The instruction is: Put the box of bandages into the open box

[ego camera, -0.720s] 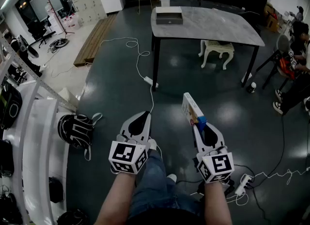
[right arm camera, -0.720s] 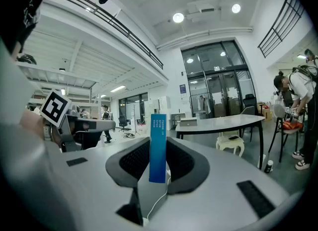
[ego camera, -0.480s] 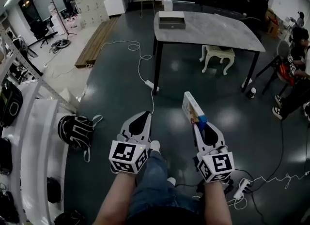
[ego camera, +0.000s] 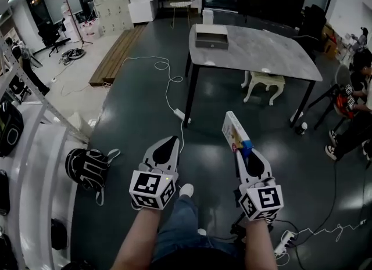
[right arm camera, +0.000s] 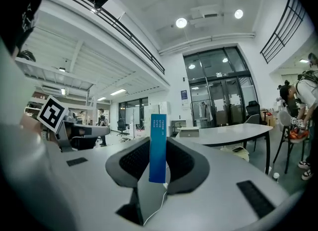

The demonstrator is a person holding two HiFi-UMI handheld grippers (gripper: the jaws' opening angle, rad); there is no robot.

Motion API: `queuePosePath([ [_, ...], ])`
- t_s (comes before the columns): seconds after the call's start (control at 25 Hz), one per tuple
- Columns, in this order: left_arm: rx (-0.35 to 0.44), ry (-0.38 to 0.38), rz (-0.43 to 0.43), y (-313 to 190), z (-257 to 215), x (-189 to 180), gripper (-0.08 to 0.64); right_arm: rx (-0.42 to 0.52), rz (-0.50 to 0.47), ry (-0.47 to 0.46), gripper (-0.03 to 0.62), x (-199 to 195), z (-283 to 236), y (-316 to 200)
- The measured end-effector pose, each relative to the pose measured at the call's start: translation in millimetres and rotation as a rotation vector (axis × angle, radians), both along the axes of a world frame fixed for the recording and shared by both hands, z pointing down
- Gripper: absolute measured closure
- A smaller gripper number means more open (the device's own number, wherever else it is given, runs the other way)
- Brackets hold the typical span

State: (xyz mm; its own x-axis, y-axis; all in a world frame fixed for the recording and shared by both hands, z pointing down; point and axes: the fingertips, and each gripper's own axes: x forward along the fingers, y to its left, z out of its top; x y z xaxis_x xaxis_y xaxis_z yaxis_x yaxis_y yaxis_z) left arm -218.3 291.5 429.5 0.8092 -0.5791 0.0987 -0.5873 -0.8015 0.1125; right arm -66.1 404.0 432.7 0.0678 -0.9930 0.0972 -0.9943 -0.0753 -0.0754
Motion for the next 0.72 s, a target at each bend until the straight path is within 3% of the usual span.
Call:
queuePosePath([
  [0.24,0.044,0.06,-0.019,-76,-31,27,0.548,0.049,-0.011,0.075,0.488,28,-37,-72],
  [0.52,0.153,0.142,0.0,-154,-88,56,0.548,0.159,0.009,0.161,0.486,58,-89,-142],
  [0.72,0.212,0.187,0.023,-191,-119,72,0.548,0.218,0.042,0.175,0.486,71,-118,-175],
])
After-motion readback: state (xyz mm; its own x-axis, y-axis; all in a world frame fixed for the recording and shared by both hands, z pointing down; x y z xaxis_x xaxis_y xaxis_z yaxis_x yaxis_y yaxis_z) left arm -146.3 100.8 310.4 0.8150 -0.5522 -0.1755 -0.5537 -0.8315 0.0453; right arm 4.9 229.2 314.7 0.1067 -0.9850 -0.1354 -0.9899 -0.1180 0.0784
